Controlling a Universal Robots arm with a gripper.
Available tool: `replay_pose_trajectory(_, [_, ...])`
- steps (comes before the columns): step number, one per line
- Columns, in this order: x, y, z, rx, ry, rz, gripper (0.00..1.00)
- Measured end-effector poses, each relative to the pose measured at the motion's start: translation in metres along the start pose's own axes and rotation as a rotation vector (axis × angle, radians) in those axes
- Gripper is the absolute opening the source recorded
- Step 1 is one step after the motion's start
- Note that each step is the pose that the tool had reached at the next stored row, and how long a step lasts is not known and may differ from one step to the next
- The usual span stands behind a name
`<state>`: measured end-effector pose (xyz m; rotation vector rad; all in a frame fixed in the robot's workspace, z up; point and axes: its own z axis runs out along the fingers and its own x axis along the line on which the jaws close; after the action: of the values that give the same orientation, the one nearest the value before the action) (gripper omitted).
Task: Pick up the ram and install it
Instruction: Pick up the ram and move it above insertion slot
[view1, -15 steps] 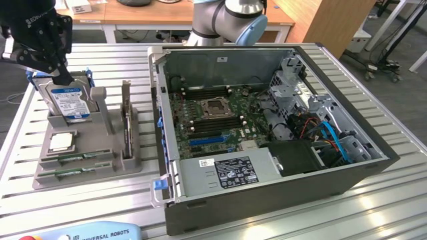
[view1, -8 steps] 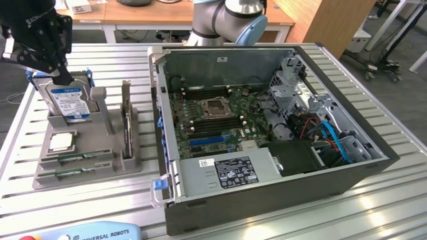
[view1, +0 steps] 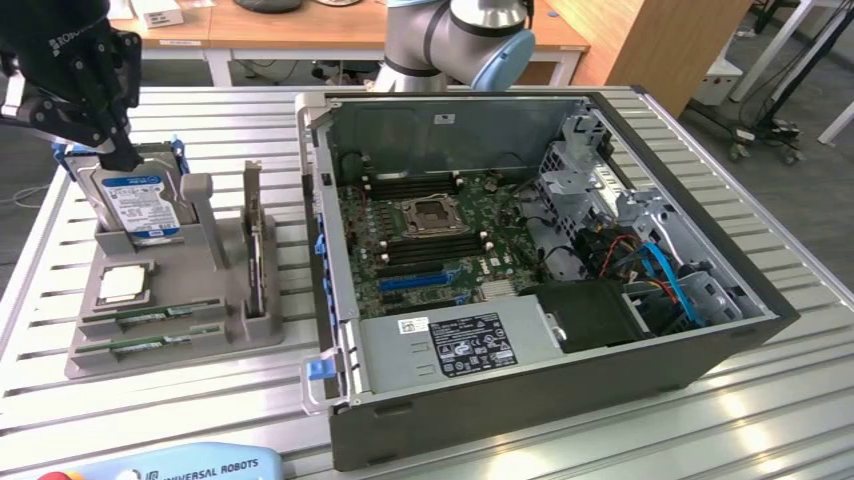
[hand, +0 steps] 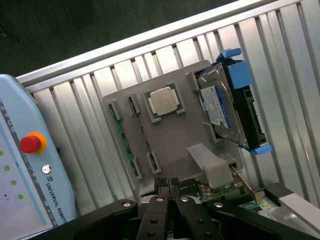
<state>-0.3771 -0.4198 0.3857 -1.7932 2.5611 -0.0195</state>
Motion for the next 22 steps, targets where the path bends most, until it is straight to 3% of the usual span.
replay_pose_trajectory(3, [0.0000,0.0001,0.0001,-0.0120,0.0042,-0.005,0.10])
replay_pose_trajectory(10, [0.0000,0.0001,0.0002,-0.0126,0.0039,-0.053,0.10])
replay_pose_trajectory(22, [0.0000,0.0002,0.0013,-0.0132,0.0011,-0.267,0.10])
